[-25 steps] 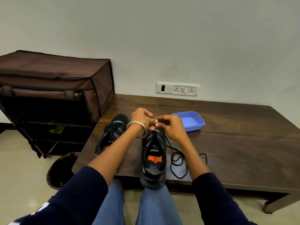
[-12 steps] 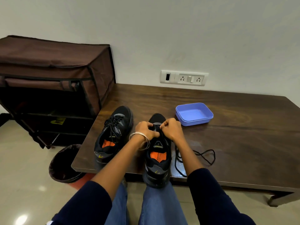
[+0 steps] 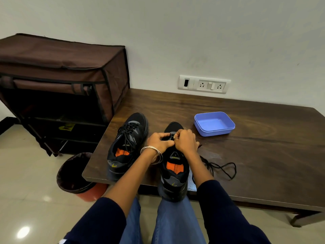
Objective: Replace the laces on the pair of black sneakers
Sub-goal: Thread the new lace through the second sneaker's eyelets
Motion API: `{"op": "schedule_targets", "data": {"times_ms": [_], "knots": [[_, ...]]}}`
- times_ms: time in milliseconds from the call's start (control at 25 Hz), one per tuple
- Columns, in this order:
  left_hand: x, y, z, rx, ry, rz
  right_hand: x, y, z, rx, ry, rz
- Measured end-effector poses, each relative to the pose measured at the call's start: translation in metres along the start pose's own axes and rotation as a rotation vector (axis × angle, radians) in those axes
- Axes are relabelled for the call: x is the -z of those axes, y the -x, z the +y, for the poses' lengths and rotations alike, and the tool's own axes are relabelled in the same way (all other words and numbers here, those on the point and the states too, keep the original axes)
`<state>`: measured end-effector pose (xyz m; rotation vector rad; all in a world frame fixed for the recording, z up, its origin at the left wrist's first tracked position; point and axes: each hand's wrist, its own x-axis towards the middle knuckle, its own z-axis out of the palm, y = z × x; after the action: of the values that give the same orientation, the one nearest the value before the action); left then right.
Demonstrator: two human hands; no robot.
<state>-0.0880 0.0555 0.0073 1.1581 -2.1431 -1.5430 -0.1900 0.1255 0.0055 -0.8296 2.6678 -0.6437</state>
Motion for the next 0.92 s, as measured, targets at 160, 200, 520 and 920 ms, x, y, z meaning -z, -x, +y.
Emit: {"op": "schedule_targets", "data": {"times_ms": [160, 200, 520, 920], "knots": [[0.008, -0.012, -0.003, 0.017, -0.004, -0.076, -0.005, 0.005, -0.002, -0.026, -0.063, 0.026], [0.01, -0.014, -0.003, 0.016, -0.008, -0.099, -0.006, 0.006, -0.003, -0.027, -0.063, 0.037], [0.013, -0.019, -0.01, 0.026, 0.07, -0.174, -0.014, 0.007, -0.008, 0.112, 0.192, 0.119], [0.015, -0.027, -0.007, 0.039, 0.008, -0.238, -0.016, 0.007, -0.008, -0.054, -0.109, 0.131]]}}
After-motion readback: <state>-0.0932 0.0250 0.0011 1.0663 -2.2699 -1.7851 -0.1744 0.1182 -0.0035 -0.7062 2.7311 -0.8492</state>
